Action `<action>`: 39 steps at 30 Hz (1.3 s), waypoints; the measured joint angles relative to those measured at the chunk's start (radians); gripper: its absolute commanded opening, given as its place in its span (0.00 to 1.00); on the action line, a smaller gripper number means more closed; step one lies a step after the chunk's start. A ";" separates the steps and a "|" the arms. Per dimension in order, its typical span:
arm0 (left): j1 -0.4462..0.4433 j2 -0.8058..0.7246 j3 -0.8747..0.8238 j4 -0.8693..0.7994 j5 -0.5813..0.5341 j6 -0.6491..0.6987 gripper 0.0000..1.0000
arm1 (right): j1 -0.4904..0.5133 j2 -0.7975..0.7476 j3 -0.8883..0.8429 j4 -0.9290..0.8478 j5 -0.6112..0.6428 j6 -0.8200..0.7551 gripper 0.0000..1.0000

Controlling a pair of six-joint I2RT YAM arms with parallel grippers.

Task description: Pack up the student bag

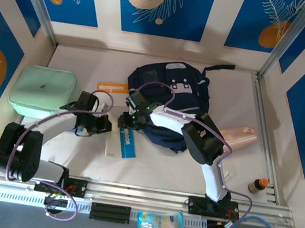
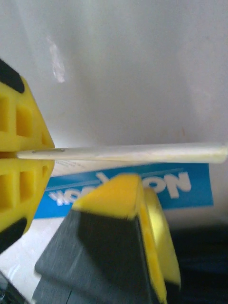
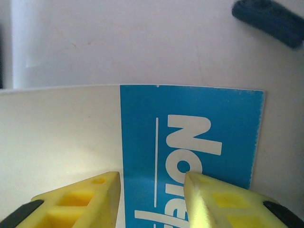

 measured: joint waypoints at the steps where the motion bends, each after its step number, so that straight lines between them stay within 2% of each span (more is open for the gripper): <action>1: 0.000 0.000 0.006 -0.017 -0.012 0.002 0.00 | -0.002 -0.024 -0.026 0.007 0.001 0.001 0.46; 8: 0.000 -0.106 0.127 -0.127 -0.116 0.003 0.00 | -0.051 -0.314 -0.230 0.083 0.032 -0.002 0.64; 12: 0.000 -0.175 0.237 -0.146 -0.142 -0.004 0.00 | -0.138 -0.500 -0.347 0.164 0.035 0.025 0.69; 16: 0.000 -0.182 0.316 -0.108 -0.137 -0.068 0.00 | -0.257 -0.599 -0.463 0.249 -0.029 0.097 0.73; 21: 0.000 -0.150 0.321 0.086 -0.092 -0.266 0.00 | -0.364 -0.650 -0.620 0.389 -0.141 0.232 0.78; 25: -0.002 -0.077 0.322 0.262 -0.069 -0.442 0.00 | -0.380 -0.671 -0.684 0.526 -0.223 0.345 0.85; 30: -0.032 -0.008 0.322 0.462 -0.067 -0.630 0.00 | -0.405 -0.669 -0.736 0.787 -0.317 0.509 0.87; 34: -0.077 0.014 0.322 0.586 -0.074 -0.731 0.00 | -0.422 -0.631 -0.743 0.964 -0.356 0.626 0.87; 39: -0.111 0.047 0.322 0.681 -0.082 -0.796 0.00 | -0.414 -0.560 -0.731 1.118 -0.372 0.732 0.87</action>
